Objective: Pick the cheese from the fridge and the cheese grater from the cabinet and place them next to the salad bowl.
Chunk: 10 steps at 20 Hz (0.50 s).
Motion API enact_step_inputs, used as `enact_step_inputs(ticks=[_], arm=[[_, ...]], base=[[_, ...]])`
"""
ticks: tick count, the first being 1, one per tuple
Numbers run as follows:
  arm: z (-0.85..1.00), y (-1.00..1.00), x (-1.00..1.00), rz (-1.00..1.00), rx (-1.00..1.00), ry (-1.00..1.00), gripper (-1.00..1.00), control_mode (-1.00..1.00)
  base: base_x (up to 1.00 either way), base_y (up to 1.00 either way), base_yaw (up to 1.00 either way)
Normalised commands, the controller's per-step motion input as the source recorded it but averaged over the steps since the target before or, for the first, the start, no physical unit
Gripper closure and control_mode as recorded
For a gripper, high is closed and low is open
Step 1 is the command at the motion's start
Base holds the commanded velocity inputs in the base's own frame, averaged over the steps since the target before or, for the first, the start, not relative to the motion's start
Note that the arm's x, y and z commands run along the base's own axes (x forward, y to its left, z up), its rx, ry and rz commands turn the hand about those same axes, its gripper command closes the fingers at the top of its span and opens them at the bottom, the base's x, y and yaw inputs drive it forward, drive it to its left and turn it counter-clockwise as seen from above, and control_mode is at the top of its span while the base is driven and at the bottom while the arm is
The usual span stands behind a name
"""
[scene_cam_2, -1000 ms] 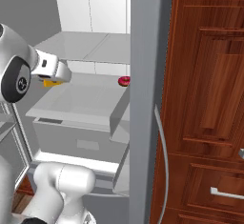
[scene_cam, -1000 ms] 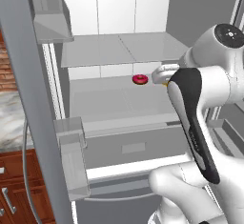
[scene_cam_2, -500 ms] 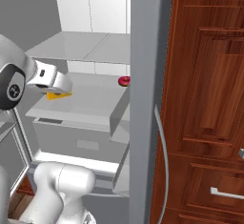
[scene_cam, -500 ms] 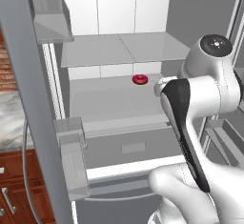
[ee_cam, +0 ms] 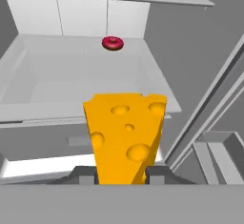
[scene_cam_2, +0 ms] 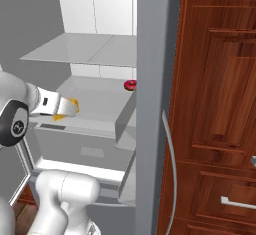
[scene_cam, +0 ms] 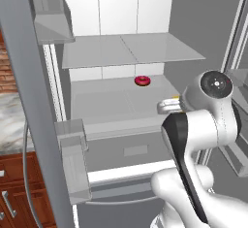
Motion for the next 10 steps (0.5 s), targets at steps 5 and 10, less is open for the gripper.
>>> enact_step_inputs(ticks=[5,10], arm=[[0.0,0.0,0.0,0.0,0.0,0.0,1.0,-1.0],[0.0,0.0,0.0,0.0,0.0,0.0,1.0,1.0]], base=[[0.0,0.0,0.0],[-0.02,0.0,0.0]])
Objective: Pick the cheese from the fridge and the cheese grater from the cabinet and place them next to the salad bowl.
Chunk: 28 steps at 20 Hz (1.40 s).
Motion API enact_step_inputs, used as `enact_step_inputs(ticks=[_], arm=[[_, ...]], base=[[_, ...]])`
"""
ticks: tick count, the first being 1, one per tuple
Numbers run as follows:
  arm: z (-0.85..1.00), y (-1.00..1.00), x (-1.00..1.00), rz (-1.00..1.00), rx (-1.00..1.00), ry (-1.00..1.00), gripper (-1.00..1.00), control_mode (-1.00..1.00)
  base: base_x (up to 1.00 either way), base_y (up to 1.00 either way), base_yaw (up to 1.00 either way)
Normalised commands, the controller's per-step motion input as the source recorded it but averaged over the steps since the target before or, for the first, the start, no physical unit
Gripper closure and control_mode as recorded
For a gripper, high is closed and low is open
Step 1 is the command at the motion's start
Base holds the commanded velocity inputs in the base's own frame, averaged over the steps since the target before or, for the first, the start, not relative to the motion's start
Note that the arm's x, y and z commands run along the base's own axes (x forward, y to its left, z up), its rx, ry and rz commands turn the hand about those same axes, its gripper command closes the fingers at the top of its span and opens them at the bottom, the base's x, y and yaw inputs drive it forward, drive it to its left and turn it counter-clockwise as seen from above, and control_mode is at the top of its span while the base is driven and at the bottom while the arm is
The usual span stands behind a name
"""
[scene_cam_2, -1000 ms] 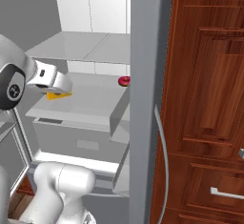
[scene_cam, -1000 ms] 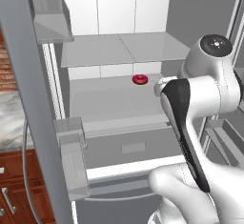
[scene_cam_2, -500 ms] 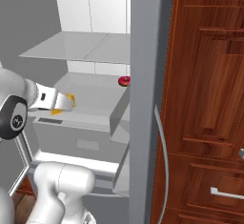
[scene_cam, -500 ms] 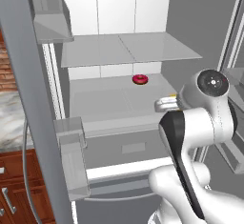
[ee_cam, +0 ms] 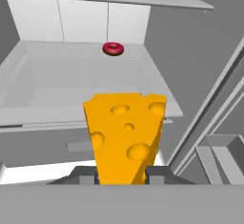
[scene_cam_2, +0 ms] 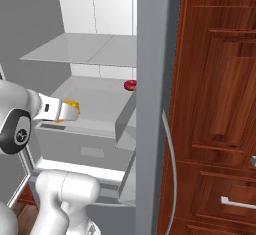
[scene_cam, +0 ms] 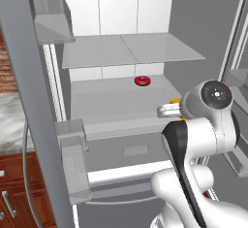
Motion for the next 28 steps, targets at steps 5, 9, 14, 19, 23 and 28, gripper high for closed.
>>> enact_step_inputs(ticks=[5,9,14,19,23,28], arm=[[0.0,0.0,0.0,0.0,0.0,0.0,1.0,1.0],[0.0,0.0,0.0,0.0,0.0,0.0,1.0,1.0],[0.0,0.0,0.0,0.0,0.0,0.0,1.0,1.0],[0.0,0.0,0.0,0.0,0.0,0.0,1.0,1.0],[0.0,0.0,0.0,0.0,0.0,0.0,1.0,1.0],[0.0,0.0,0.0,0.0,0.0,0.0,1.0,1.0]], base=[[-0.34,0.0,-0.01],[-0.49,0.0,-0.01],[-0.56,0.01,-0.01],[-0.64,0.03,0.0],[-0.7,0.03,0.0],[-0.76,0.01,0.0]])
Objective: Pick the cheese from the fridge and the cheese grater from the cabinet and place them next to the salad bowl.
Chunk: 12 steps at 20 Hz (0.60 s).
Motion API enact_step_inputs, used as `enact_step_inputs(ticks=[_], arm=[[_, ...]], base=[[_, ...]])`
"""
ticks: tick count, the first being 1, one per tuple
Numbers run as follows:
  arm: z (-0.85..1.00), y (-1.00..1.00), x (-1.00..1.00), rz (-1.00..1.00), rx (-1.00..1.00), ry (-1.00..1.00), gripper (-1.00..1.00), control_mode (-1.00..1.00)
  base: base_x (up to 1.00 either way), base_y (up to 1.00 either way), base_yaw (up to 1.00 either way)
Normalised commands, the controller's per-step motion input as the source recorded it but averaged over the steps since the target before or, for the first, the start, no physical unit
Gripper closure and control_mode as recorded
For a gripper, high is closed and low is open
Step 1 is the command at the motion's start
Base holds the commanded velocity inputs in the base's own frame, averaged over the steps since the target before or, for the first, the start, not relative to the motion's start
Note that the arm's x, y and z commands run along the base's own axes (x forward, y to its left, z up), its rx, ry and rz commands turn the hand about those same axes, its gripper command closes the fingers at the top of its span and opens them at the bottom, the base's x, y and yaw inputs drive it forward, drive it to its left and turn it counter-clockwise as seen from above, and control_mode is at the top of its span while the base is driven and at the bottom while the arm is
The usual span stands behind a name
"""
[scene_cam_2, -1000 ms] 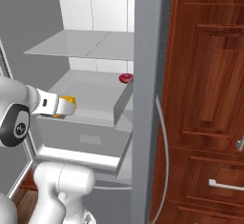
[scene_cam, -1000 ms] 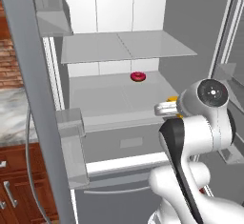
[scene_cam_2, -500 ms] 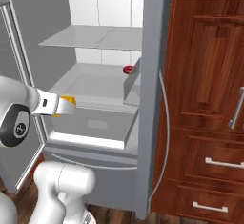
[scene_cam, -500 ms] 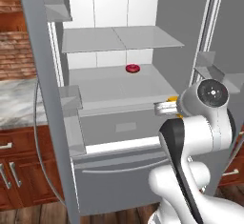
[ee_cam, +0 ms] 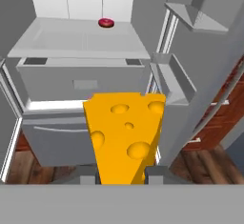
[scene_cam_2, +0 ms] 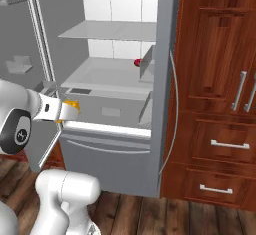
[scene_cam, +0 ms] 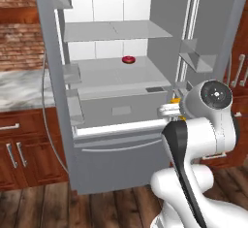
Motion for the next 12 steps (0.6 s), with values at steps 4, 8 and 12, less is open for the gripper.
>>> enact_step_inputs(ticks=[4,8,12], arm=[[0.0,0.0,0.0,0.0,0.0,0.0,1.0,1.0],[0.0,0.0,0.0,0.0,0.0,0.0,1.0,1.0],[0.0,0.0,0.0,0.0,0.0,0.0,1.0,1.0]], base=[[-0.71,0.05,0.04],[-0.64,0.1,0.18],[-0.57,0.11,0.34]])
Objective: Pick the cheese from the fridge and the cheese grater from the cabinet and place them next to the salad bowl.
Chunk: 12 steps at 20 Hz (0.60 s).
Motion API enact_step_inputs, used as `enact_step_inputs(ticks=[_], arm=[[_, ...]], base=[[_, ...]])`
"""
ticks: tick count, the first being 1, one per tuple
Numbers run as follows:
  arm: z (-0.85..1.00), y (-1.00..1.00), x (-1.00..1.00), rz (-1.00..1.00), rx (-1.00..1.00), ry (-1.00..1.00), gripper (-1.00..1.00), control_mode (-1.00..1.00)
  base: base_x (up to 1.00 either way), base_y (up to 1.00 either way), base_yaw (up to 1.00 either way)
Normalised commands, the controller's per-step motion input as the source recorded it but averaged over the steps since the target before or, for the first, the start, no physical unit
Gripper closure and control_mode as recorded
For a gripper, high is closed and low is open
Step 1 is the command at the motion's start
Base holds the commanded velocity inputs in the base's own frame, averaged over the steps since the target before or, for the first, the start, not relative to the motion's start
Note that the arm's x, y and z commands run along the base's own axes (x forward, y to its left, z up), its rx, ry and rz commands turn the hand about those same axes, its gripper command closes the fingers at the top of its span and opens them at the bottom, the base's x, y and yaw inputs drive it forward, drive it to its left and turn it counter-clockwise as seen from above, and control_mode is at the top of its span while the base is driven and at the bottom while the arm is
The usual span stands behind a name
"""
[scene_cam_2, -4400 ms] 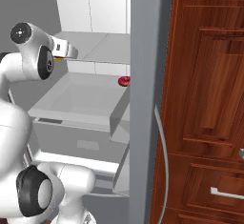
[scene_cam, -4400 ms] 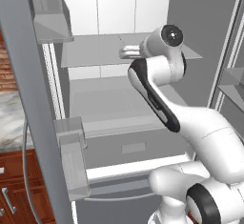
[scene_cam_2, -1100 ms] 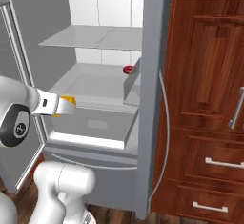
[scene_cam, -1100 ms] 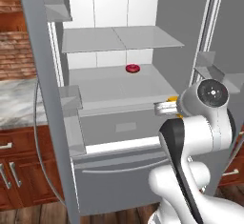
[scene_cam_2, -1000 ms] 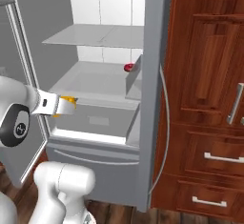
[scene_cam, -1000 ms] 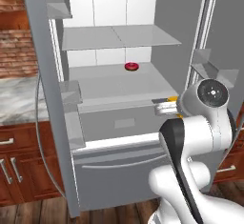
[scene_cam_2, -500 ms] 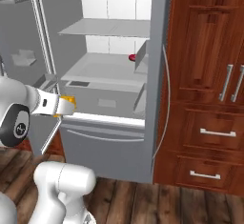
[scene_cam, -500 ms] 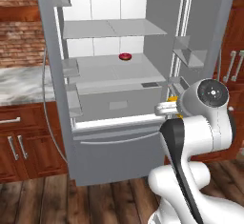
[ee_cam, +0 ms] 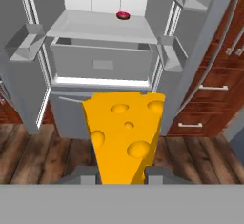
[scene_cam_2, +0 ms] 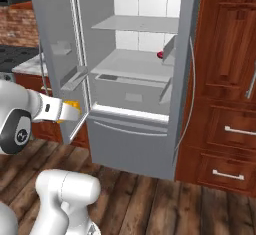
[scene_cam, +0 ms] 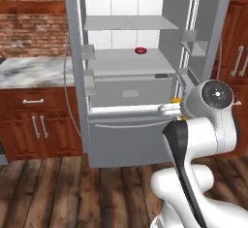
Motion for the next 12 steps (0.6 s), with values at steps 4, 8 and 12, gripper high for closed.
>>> enact_step_inputs(ticks=[4,8,12], arm=[[0.0,0.0,0.0,0.0,0.0,0.0,1.0,1.0],[0.0,0.0,0.0,0.0,0.0,0.0,1.0,1.0],[0.0,0.0,0.0,0.0,0.0,0.0,1.0,1.0]], base=[[-0.43,0.06,0.38],[-0.29,0.17,0.46],[-0.22,0.32,0.49]])
